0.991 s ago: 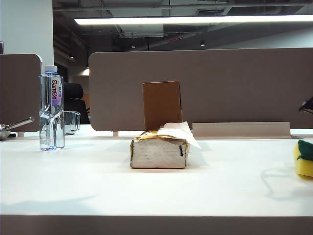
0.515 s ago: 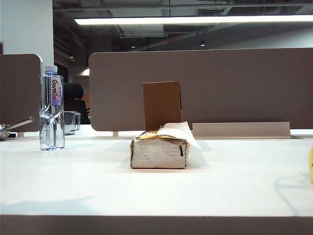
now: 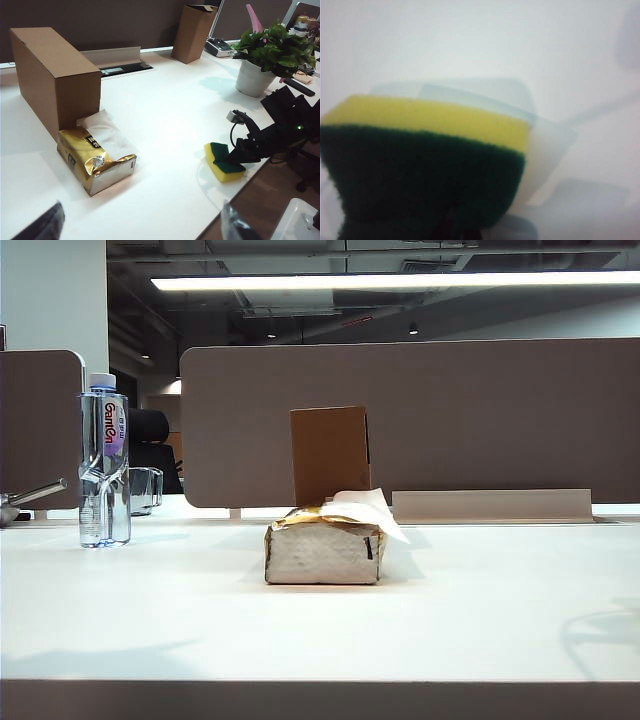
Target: Move the sponge from right to left to wipe the table, avoiding obstacles on the table, and finally reaching the bottle of mineral water.
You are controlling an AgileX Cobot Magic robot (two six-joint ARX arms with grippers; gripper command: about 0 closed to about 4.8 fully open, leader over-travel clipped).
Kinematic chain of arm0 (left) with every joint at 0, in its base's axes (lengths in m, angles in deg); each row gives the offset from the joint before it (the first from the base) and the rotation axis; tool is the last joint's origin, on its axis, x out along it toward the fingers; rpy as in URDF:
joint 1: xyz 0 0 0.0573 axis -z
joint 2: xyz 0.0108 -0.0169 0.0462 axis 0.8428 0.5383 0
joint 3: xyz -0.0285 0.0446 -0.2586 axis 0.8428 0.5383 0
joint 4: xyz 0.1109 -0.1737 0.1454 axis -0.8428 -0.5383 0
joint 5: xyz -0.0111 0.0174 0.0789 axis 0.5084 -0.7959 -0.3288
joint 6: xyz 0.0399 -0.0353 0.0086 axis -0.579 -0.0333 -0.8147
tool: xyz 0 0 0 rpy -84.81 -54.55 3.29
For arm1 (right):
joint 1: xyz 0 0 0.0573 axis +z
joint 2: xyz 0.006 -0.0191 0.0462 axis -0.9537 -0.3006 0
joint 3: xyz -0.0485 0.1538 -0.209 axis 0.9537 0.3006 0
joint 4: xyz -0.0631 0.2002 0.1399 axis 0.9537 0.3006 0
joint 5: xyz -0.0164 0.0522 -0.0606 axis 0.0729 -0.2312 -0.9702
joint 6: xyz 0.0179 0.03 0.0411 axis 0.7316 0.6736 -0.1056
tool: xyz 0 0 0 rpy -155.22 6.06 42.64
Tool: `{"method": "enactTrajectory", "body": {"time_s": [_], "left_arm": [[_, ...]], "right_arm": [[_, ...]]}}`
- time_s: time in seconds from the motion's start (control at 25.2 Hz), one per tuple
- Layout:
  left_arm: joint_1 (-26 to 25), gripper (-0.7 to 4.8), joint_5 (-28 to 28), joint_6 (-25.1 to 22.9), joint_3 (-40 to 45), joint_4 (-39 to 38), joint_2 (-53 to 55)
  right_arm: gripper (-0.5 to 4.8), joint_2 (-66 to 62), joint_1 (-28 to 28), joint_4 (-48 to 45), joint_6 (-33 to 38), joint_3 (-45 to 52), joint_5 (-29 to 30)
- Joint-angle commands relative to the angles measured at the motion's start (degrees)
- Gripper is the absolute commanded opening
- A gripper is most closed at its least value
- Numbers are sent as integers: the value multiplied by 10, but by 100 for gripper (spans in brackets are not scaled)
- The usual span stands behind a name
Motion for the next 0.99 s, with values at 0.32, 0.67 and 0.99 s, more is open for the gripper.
{"method": "enactTrajectory", "body": {"time_s": [0.32,0.67,0.99], "left_arm": [[0,405,2,-48,-4,-36,0],[0,405,2,-48,-4,-35,0],[0,405,2,-48,-4,-35,-3]], "right_arm": [[-6,-16,190,-66,136,7,-43],[-6,-143,312,-202,234,4,-45],[-6,-239,397,-217,250,-79,-72]]}}
